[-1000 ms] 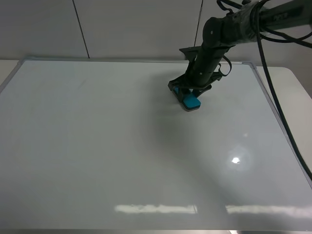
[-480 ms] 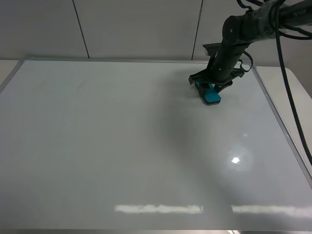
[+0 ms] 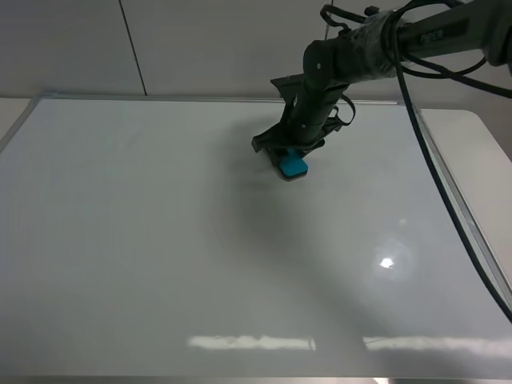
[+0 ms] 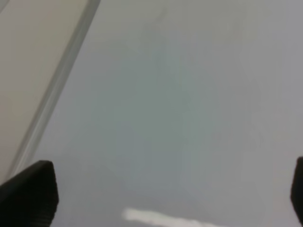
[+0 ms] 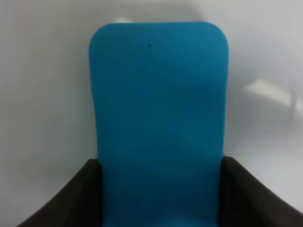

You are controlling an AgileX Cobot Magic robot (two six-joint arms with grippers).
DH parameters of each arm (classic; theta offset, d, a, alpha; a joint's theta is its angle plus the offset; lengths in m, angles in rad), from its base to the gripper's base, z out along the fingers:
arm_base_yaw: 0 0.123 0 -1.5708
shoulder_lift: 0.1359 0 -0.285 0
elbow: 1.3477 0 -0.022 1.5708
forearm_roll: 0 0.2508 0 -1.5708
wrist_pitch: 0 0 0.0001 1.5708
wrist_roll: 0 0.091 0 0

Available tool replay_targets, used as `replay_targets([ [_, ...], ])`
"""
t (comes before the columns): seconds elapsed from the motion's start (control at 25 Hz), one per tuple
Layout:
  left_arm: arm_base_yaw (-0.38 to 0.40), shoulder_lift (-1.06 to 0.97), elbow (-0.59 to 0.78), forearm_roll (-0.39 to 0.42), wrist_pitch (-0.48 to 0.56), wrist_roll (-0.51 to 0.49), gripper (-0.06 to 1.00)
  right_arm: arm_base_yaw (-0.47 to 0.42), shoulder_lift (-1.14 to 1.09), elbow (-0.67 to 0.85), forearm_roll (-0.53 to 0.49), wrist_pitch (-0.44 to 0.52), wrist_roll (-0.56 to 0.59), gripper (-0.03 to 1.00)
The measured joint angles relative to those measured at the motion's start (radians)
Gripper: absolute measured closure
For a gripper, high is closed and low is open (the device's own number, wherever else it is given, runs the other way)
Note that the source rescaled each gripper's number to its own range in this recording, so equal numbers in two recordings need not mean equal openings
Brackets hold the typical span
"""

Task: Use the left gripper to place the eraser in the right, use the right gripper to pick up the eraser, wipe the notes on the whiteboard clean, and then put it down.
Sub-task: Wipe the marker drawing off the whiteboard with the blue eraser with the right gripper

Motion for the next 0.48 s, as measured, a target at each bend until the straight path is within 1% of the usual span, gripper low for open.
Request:
replay_targets([
  [0.16,0.0,0.0,0.0,0.0,0.0,0.0,-0.06,0.007,0.002,0.0,-0.003,-0.016,0.036,0.94],
  [0.28,0.0,0.0,0.0,0.0,0.0,0.0,-0.06,-0.007,0.002,0.0,-0.038,-0.017,0.062,0.94],
  [0.48,0.0,0.0,0.0,0.0,0.0,0.0,-0.06,-0.098,0.002,0.0,-0.099,-0.004,0.107,0.94],
])
